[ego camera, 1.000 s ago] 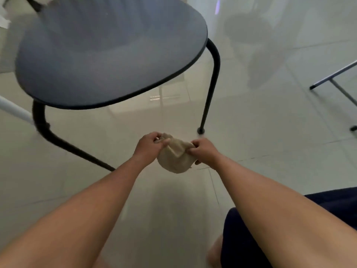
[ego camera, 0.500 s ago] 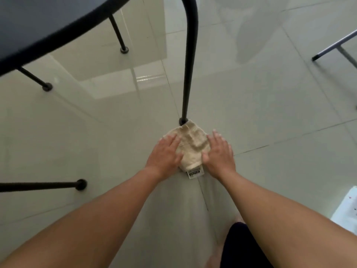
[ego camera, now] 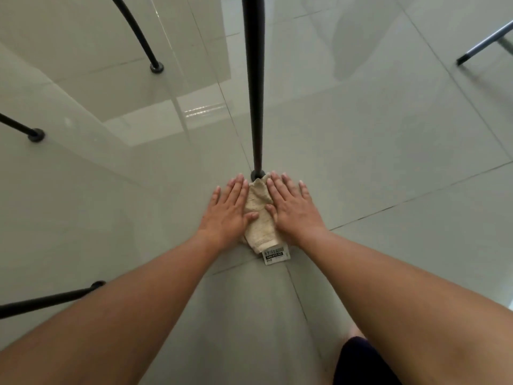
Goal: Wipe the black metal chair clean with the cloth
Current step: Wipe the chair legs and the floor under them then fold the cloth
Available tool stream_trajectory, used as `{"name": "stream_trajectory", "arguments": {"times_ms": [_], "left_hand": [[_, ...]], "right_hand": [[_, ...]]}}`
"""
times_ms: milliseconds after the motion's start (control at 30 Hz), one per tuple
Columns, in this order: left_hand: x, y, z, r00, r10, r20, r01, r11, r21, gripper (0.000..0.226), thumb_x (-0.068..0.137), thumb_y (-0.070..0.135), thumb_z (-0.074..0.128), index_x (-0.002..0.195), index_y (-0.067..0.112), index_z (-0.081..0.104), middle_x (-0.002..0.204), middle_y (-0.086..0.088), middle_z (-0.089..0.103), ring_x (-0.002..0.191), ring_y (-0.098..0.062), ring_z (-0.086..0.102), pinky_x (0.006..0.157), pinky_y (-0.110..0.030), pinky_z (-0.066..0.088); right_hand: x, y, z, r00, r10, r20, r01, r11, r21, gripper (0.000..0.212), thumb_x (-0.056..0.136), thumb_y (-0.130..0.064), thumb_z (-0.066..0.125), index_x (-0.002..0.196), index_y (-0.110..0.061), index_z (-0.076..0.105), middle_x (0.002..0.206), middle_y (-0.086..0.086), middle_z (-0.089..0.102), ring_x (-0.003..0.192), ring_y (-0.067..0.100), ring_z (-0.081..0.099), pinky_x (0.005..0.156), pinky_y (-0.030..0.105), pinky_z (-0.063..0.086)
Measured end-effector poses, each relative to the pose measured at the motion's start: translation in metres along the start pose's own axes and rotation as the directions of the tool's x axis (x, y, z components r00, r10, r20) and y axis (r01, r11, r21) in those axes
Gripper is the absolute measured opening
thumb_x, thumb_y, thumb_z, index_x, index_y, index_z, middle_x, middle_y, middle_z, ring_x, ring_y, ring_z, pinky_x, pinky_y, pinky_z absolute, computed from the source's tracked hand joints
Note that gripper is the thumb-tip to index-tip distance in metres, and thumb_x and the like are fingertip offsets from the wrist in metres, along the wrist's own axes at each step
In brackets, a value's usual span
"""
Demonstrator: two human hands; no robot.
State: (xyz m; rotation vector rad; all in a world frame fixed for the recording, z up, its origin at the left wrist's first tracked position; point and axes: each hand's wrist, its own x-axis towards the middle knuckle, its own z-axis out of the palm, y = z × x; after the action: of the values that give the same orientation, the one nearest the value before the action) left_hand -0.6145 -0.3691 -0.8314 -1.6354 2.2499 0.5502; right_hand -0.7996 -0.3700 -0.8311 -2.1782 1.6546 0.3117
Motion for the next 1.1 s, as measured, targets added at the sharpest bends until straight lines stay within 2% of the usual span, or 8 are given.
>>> {"name": "stream_trajectory", "arguments": {"times_ms": [100, 233, 433, 567, 700, 867, 967, 1100], "left_hand": [[0.006, -0.004, -0.003, 0.999, 0.037, -0.016, -0.037, 0.999, -0.002, 0.074, 0.099, 0.058, 0.013, 0.156, 0.017, -0.010, 0.163, 0.001, -0.020, 0.150, -0.014, -0.017, 0.122, -0.036, -0.009], [-0.024, 0.007, 0.025, 0.995, -0.007, -0.102, -0.001, 0.997, -0.082, 0.069, 0.092, 0.052, -0.007, 0.152, 0.018, -0.009, 0.164, 0.002, -0.011, 0.148, -0.012, -0.015, 0.120, -0.034, -0.008], [-0.048, -0.009, 0.037, 0.986, -0.021, -0.167, 0.027, 0.999, 0.033, 0.066, 0.097, 0.042, 0.003, 0.155, 0.013, 0.018, 0.164, -0.003, 0.015, 0.151, -0.020, 0.018, 0.121, -0.045, 0.011], [-0.043, -0.004, 0.022, 0.993, -0.015, -0.117, 0.019, 0.999, 0.033, 0.059, 0.103, 0.038, 0.018, 0.157, 0.015, 0.017, 0.165, -0.002, 0.013, 0.149, -0.024, 0.018, 0.117, -0.044, 0.018], [-0.049, 0.007, 0.020, 0.961, -0.147, -0.234, 0.101, 0.975, -0.195, 0.040, 0.097, 0.021, 0.050, 0.137, 0.018, 0.053, 0.127, -0.007, 0.051, 0.110, -0.030, 0.049, 0.087, -0.038, 0.042], [-0.070, -0.010, 0.034, 0.931, -0.228, -0.286, 0.105, 0.916, -0.388, 0.021, 0.094, 0.017, 0.057, 0.109, 0.011, 0.070, 0.098, -0.011, 0.055, 0.091, -0.031, 0.054, 0.077, -0.037, 0.044], [-0.098, -0.028, 0.049, 0.902, -0.353, -0.250, 0.182, 0.833, -0.522, 0.019, 0.098, 0.024, 0.054, 0.102, 0.010, 0.068, 0.092, -0.008, 0.052, 0.086, -0.028, 0.054, 0.070, -0.033, 0.039], [-0.156, -0.062, 0.073, 0.788, -0.612, -0.069, 0.344, 0.529, -0.776, 0.029, 0.098, 0.039, 0.052, 0.082, 0.015, 0.050, 0.072, 0.007, 0.044, 0.074, -0.024, 0.052, 0.062, -0.029, 0.026]], "right_hand": [[-0.021, -0.024, 0.017, 0.993, 0.088, -0.079, -0.082, 0.994, 0.074, 0.057, 0.104, -0.030, 0.015, 0.158, -0.018, 0.001, 0.166, -0.002, -0.008, 0.152, 0.021, -0.011, 0.122, 0.044, -0.008], [-0.029, -0.026, 0.027, 0.990, 0.033, -0.136, -0.034, 0.999, -0.009, 0.059, 0.100, -0.021, 0.020, 0.157, -0.014, 0.008, 0.166, 0.000, 0.003, 0.152, 0.026, -0.005, 0.120, 0.046, -0.009], [-0.021, -0.043, 0.025, 0.996, -0.037, -0.087, 0.031, 0.997, -0.075, 0.067, 0.097, -0.018, 0.039, 0.158, -0.016, 0.011, 0.166, -0.002, 0.009, 0.150, 0.034, 0.008, 0.119, 0.053, 0.007], [-0.017, -0.052, 0.025, 0.987, 0.108, -0.119, -0.112, 0.993, -0.032, 0.065, 0.097, -0.024, 0.041, 0.157, -0.023, 0.017, 0.155, 0.001, 0.031, 0.118, 0.029, 0.022, 0.095, 0.042, 0.018], [-0.021, -0.056, 0.016, 0.977, 0.153, -0.149, -0.152, 0.988, 0.017, 0.057, 0.099, -0.023, 0.041, 0.154, -0.028, 0.027, 0.137, 0.007, 0.039, 0.110, 0.031, 0.035, 0.087, 0.041, 0.030], [-0.018, -0.068, -0.004, 0.986, 0.168, 0.017, -0.167, 0.961, 0.219, 0.050, 0.103, -0.038, 0.042, 0.152, -0.032, 0.033, 0.129, 0.013, 0.041, 0.109, 0.035, 0.052, 0.085, 0.040, 0.044], [-0.019, -0.091, -0.004, 0.996, 0.024, 0.085, -0.045, 0.968, 0.248, 0.053, 0.101, -0.038, 0.048, 0.151, -0.035, 0.034, 0.128, 0.012, 0.047, 0.110, 0.036, 0.058, 0.089, 0.038, 0.045], [-0.029, -0.149, 0.009, 0.973, -0.124, 0.197, 0.073, 0.966, 0.248, 0.057, 0.099, -0.032, 0.053, 0.152, -0.036, 0.031, 0.133, 0.010, 0.045, 0.114, 0.035, 0.056, 0.094, 0.037, 0.044]]}}
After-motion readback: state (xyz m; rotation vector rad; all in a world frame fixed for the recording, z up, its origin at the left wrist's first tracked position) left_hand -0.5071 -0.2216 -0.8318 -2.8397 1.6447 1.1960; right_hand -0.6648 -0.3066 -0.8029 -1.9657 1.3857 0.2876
